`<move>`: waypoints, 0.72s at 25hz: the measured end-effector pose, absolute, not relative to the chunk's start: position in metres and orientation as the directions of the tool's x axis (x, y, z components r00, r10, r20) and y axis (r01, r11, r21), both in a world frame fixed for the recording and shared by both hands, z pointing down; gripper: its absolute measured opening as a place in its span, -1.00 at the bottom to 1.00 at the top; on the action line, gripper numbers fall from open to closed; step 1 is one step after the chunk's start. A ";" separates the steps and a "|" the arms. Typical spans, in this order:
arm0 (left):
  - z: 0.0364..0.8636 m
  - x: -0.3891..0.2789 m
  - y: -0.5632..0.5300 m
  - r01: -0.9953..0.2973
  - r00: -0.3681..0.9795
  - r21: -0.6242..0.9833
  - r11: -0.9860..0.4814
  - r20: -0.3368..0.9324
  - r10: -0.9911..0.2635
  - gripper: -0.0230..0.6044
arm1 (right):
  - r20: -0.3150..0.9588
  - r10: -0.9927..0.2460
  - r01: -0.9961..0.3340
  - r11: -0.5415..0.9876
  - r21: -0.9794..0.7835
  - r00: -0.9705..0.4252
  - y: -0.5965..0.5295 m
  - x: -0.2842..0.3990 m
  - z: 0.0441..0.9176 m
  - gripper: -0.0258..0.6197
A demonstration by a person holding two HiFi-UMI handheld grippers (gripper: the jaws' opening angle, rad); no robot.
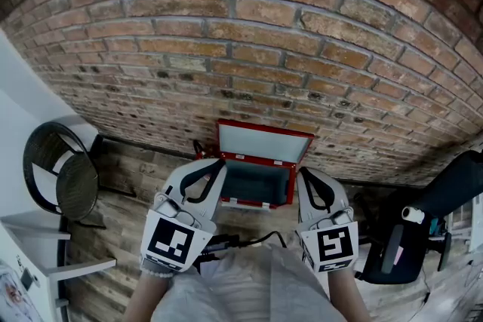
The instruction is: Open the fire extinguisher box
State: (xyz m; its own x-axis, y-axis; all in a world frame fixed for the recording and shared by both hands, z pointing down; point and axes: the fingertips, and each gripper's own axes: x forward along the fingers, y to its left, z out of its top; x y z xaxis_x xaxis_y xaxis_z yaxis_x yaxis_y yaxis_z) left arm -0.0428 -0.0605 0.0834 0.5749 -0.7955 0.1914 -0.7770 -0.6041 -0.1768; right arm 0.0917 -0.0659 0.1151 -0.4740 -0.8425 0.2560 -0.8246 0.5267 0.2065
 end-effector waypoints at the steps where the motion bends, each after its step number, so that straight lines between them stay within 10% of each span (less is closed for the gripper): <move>1: 0.083 -0.043 -0.060 -0.777 0.575 -0.178 -0.604 0.191 -0.796 -0.93 | 0.258 -0.842 -0.823 0.528 0.208 -0.475 -0.066 0.091 0.115 -0.90; 18: 0.085 -0.046 -0.061 -0.777 0.574 -0.175 -0.605 0.199 -0.794 -0.93 | 0.270 -0.833 -0.814 0.540 0.212 -0.482 -0.067 0.085 0.118 -0.90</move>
State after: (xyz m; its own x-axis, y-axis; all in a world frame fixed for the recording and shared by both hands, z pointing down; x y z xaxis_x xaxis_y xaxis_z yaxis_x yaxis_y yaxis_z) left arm -0.0456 -0.0613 0.0853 0.5739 -0.7944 0.1988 -0.7767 -0.6050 -0.1754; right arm 0.0853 -0.0666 0.1181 -0.4823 -0.8332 0.2705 -0.8143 0.5403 0.2122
